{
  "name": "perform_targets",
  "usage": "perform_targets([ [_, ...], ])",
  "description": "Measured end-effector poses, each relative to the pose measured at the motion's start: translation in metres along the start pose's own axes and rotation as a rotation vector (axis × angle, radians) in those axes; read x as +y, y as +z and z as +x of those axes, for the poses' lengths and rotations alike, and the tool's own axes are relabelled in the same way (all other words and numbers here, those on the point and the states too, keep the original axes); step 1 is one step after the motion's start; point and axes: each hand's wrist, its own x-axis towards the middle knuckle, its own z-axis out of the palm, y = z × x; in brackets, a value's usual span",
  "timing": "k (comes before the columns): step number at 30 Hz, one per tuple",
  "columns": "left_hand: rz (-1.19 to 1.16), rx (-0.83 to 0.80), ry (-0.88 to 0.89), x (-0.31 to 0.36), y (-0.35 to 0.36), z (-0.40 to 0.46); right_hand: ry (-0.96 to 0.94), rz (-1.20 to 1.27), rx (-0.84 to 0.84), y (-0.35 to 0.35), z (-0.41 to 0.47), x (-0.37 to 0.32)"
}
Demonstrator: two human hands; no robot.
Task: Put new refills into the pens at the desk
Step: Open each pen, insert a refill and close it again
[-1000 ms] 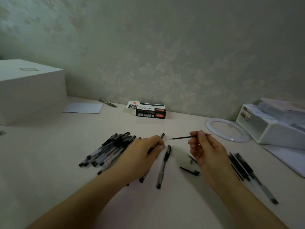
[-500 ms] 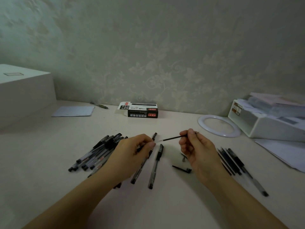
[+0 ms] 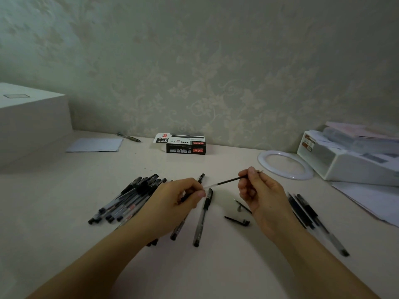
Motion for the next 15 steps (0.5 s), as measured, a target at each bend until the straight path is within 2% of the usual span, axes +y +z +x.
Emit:
perform_targets([
  [6, 0.003, 0.0, -0.011, 0.003, -0.001, -0.001, 0.014, 0.005, -0.028, -0.001, 0.001, 0.004],
  [10, 0.003, -0.025, 0.017, 0.007, -0.002, -0.001, 0.02, -0.078, -0.05, -0.003, 0.002, 0.007],
  [12, 0.022, -0.042, 0.04, 0.009, -0.001, -0.001, 0.01, -0.207, -0.103, -0.002, 0.0, 0.009],
  [15, 0.016, -0.029, 0.042, 0.008, 0.001, -0.001, -0.06, -0.531, -0.253, 0.005, -0.008, 0.011],
])
